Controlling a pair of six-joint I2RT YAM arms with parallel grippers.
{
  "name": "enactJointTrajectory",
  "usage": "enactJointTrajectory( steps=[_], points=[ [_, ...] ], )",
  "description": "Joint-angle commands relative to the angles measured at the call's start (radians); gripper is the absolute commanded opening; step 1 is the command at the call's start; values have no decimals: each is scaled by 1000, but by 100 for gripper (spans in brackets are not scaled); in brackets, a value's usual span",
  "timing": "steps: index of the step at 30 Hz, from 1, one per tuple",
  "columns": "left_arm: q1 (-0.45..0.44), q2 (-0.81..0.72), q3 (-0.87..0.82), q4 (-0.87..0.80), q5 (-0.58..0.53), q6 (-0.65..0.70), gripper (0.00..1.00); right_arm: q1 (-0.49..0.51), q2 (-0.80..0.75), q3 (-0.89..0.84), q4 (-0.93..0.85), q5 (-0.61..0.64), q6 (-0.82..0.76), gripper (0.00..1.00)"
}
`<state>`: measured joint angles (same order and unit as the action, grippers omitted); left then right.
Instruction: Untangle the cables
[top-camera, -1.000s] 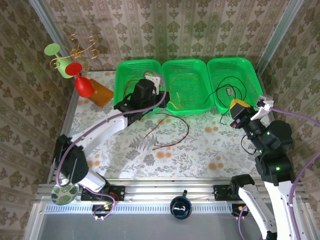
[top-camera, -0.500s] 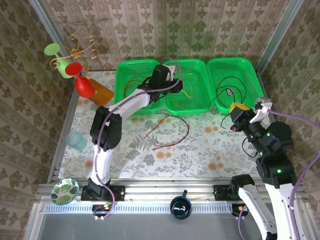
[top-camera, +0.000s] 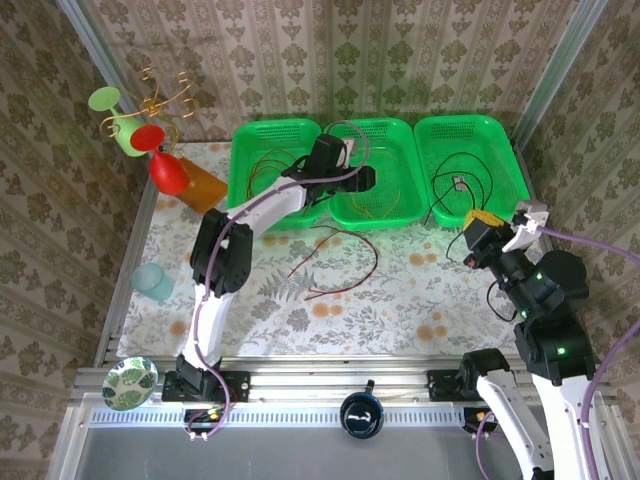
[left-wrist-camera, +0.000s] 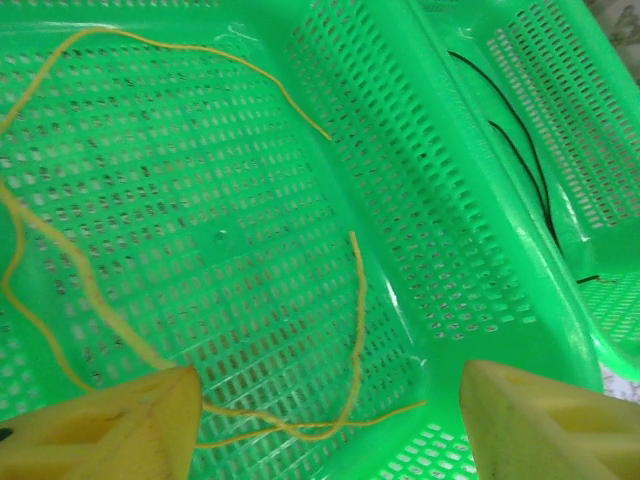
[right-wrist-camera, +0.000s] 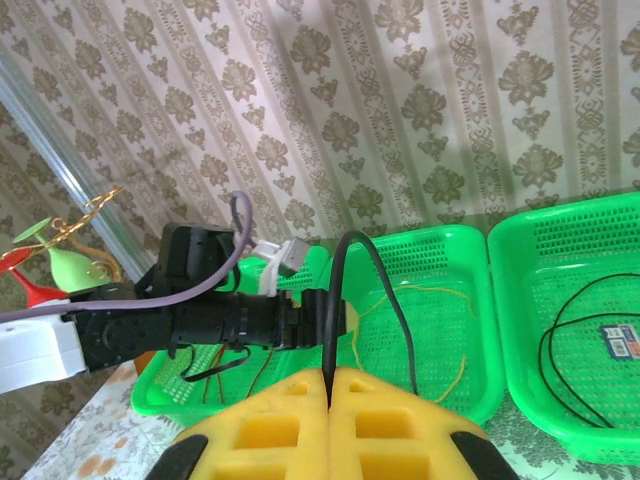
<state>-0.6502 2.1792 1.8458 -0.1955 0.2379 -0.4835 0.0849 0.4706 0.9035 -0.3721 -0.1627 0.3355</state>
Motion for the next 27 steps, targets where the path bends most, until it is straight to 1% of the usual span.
enactJointTrajectory(
  steps=[1, 6, 10, 15, 18, 21, 27],
  points=[
    [-5, -119, -15, -35, -61, 56, 70, -5, 15, 31, 10, 78, -8, 0],
    [-4, -225, -93, -11, -69, 87, 71, -4, 86, 59, 76, 160, -34, 0],
    [-8, -324, -181, 4, -66, 108, 72, -6, 179, 79, 170, 189, -72, 0],
    [-24, -455, -318, 16, -72, 128, 72, -20, 321, 114, 299, 217, -187, 0],
    [-40, -531, -407, 19, -80, 130, 73, -50, 412, 139, 380, 223, -221, 0],
    [-58, -606, -497, 27, -98, 130, 73, -93, 525, 190, 429, 211, -219, 0],
    [-87, -732, -664, 54, -135, 88, 74, -166, 752, 298, 496, 215, -195, 0]
  ],
)
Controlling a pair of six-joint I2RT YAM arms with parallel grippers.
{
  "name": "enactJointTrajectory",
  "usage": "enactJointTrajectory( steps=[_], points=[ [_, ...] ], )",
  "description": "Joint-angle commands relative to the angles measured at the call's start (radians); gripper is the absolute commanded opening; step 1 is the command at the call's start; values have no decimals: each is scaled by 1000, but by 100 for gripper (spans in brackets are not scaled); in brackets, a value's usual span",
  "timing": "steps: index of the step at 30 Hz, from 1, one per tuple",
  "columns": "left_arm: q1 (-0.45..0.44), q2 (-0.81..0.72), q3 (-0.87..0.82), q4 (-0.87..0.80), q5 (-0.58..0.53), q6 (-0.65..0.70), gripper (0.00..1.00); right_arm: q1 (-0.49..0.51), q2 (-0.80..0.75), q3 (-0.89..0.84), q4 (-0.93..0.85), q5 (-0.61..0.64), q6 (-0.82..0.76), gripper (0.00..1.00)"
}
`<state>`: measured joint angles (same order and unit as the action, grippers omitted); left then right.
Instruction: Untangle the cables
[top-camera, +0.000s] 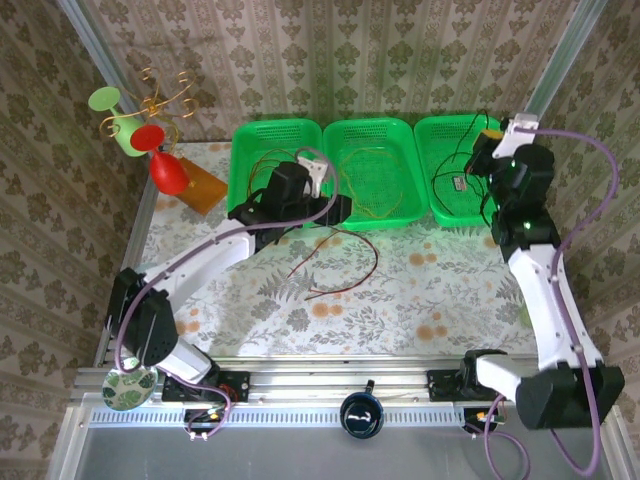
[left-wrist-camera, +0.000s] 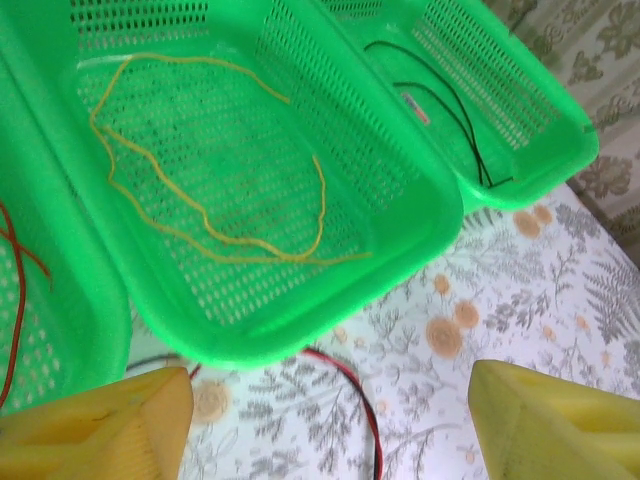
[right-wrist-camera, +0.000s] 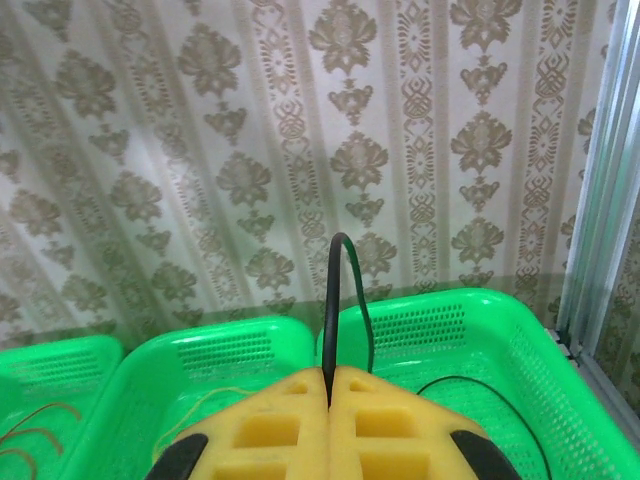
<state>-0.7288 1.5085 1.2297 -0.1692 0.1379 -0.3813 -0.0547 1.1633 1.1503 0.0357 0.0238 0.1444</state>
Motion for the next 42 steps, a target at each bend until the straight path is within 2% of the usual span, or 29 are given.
enactJointTrajectory(
  steps=[1, 8, 10, 14, 17, 24, 28, 30, 34, 37, 42],
  points=[
    [-15, -80, -75, 32, -45, -22, 74, -38, 100, 70, 95, 29, 7, 0],
    [-47, -174, -211, 63, -92, -65, 74, -78, 394, 197, 9, 30, 56, 0],
    [-47, -196, -238, 63, -98, -73, 74, -71, 483, 263, -94, 89, 55, 0],
    [-49, -238, -293, 63, -107, -88, 75, -52, 653, 399, -326, 123, 25, 0],
    [-49, -268, -327, 60, -120, -97, 75, -26, 739, 428, -396, 166, 15, 0],
    [-49, -317, -357, 33, -125, -114, 76, -25, 846, 478, -500, 89, 47, 3],
    [-52, -342, -381, 28, -133, -126, 76, -34, 918, 556, -567, 84, 53, 4],
    [-57, -351, -384, 17, -138, -131, 76, -36, 935, 582, -615, 85, 55, 8],
    [-71, -384, -393, -9, -163, -136, 76, -41, 877, 582, -615, 54, 54, 38],
    [-72, -405, -404, -27, -173, -140, 76, -43, 788, 550, -597, 40, 67, 53],
    [-72, -428, -417, -67, -194, -143, 76, -43, 599, 413, -528, 30, 93, 63]
  ],
)
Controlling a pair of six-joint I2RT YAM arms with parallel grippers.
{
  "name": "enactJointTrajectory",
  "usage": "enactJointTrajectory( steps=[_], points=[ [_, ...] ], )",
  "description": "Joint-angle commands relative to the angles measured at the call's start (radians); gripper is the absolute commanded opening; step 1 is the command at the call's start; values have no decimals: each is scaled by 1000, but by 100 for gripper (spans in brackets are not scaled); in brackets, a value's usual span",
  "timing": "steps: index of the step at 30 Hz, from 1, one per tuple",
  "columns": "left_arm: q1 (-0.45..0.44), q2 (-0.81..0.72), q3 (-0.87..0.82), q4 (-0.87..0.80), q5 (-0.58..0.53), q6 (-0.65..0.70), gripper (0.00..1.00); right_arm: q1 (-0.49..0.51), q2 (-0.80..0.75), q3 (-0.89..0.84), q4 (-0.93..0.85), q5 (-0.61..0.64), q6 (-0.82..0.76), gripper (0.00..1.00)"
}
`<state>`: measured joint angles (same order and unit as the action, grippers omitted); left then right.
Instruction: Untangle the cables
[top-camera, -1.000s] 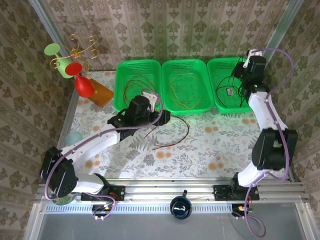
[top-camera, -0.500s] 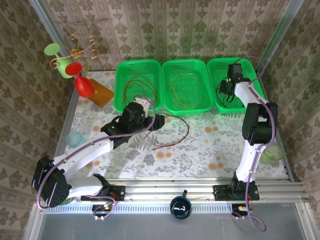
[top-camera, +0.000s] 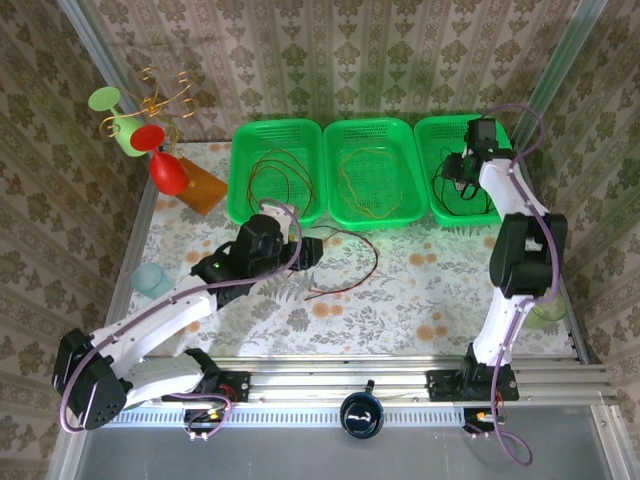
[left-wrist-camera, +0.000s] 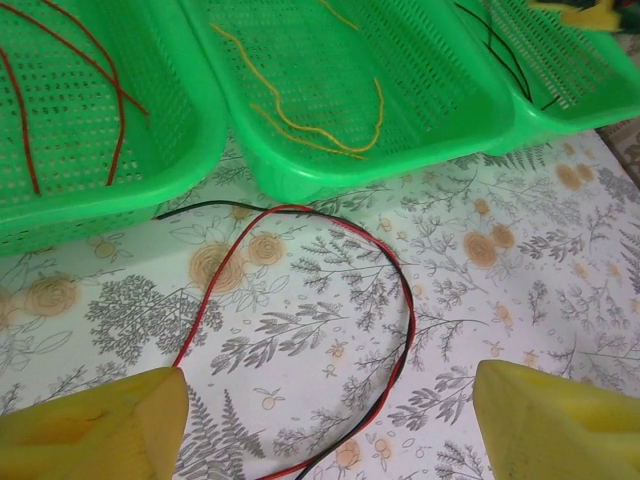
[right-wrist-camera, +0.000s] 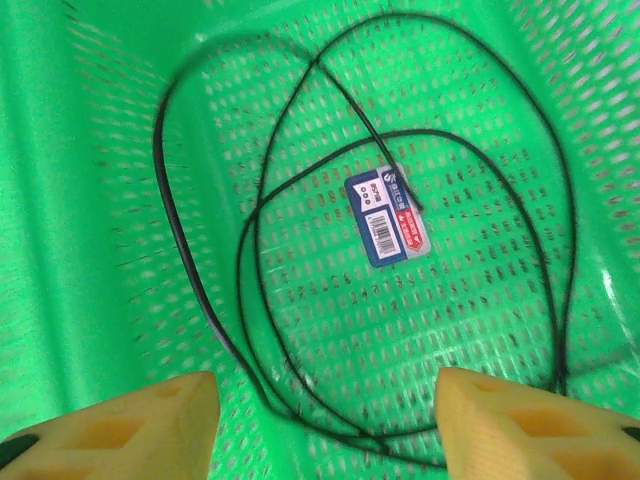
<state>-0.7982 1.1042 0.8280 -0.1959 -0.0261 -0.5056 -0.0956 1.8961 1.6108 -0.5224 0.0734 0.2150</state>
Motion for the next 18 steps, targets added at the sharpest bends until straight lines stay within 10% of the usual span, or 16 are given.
enactJointTrajectory(
  steps=[1, 18],
  points=[
    [-3, -28, -20, -47, -35, -23, 76, -3, -167, -65, 26, -17, 30, 63],
    [-3, -99, -103, -218, -95, -71, 76, 261, -888, -737, 47, -113, 228, 61]
  ],
)
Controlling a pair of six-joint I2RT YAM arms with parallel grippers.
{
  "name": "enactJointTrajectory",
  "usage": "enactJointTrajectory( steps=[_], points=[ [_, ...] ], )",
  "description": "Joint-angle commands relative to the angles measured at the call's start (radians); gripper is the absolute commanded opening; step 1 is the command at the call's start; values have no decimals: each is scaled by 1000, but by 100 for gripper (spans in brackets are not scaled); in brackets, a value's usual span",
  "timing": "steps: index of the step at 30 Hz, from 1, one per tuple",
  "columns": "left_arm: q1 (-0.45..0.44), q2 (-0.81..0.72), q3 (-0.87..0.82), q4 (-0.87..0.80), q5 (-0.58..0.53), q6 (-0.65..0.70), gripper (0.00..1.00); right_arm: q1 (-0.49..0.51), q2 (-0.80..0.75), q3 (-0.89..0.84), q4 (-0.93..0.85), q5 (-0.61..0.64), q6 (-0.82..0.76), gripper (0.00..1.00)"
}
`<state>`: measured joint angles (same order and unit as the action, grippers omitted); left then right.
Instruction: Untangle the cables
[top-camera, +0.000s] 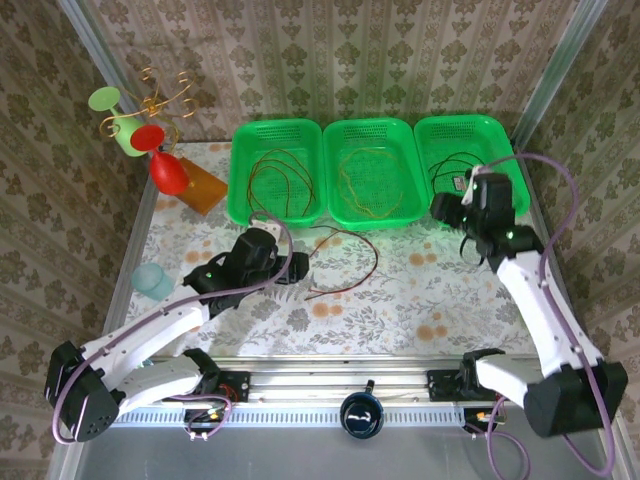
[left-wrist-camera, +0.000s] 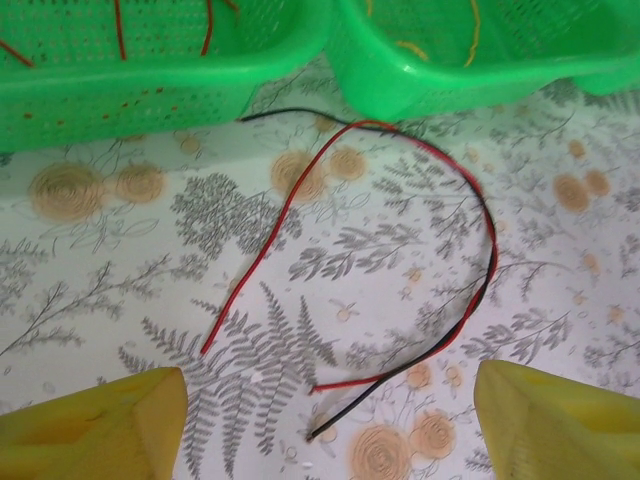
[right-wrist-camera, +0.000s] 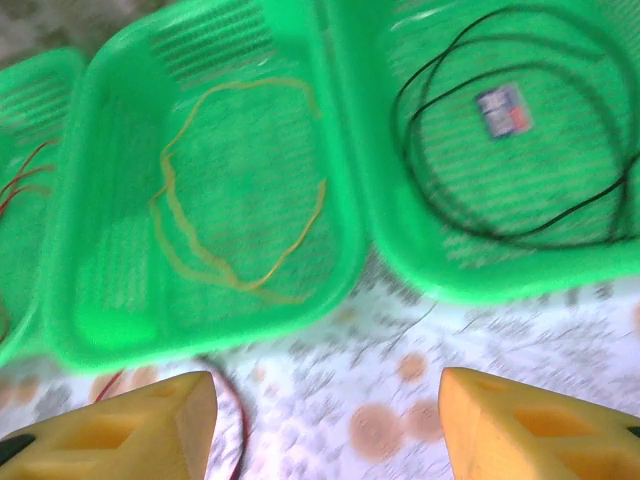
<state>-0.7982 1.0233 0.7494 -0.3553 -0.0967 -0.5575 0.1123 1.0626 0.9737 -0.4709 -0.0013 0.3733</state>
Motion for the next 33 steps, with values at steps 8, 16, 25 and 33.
enactJointTrajectory(
  steps=[8, 16, 25, 33],
  points=[
    [-3, -25, -75, -82, -17, -104, 76, 279, -133, -332, 162, -92, -8, 58],
    [-1, -102, -179, -138, -22, -238, 76, 507, -38, -387, 380, -134, -176, 59],
    [36, -224, -288, -149, 25, -343, 74, 666, 190, -325, 459, -264, -536, 59],
    [57, -273, -312, -173, 46, -380, 74, 714, 395, -190, 349, -347, -924, 56]
  ],
)
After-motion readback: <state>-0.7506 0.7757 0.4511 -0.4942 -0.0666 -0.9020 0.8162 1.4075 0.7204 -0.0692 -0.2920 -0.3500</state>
